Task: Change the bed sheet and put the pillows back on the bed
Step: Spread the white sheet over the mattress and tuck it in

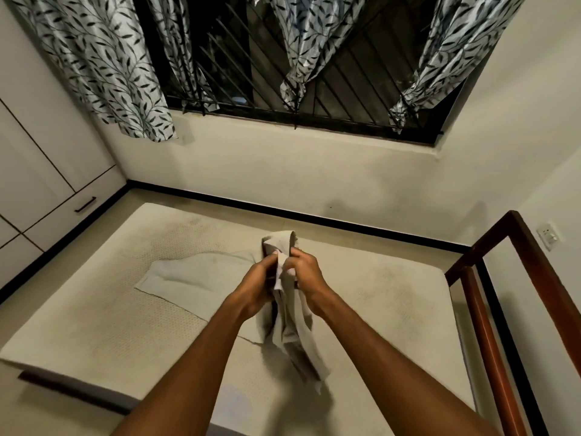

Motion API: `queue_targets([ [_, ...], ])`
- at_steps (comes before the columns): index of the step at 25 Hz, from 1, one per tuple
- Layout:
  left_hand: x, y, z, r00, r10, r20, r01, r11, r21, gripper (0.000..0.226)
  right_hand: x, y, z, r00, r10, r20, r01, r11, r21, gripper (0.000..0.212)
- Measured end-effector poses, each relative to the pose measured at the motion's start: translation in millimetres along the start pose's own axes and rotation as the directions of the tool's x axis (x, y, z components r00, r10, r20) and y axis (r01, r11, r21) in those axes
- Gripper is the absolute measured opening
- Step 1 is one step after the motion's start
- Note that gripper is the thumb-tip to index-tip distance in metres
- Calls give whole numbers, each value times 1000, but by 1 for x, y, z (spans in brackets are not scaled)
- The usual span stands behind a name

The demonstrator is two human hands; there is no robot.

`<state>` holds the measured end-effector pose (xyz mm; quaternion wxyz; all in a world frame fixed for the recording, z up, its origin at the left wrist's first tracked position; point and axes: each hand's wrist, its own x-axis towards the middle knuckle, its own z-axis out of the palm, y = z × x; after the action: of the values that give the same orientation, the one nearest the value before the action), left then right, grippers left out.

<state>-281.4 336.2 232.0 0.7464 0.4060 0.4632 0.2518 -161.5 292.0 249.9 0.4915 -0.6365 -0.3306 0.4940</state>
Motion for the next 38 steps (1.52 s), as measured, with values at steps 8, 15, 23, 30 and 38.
queue_targets([
  [8, 1, 14, -28, 993, 109, 56, -119, 966, 229, 23, 15, -16, 1, 999, 51, -18, -46, 978, 204, 31],
  [15, -4, 11, -27, 981, 155, 115, -184, 929, 322, 23, 21, -8, 3, 995, -15, -97, 23, 996, 85, 34],
  [23, 14, 31, -17, 973, 141, -185, -117, 984, 135, 19, -10, 21, 5, 949, -293, -115, 250, 924, -290, 77],
  [30, 17, 42, -7, 974, 178, -140, -163, 981, 107, 15, -13, 39, 13, 946, -211, -247, 173, 971, -165, 56],
  [38, 9, 50, -7, 975, 172, 143, -198, 961, 193, 51, -3, 30, -9, 947, -226, -230, 213, 974, -80, 26],
])
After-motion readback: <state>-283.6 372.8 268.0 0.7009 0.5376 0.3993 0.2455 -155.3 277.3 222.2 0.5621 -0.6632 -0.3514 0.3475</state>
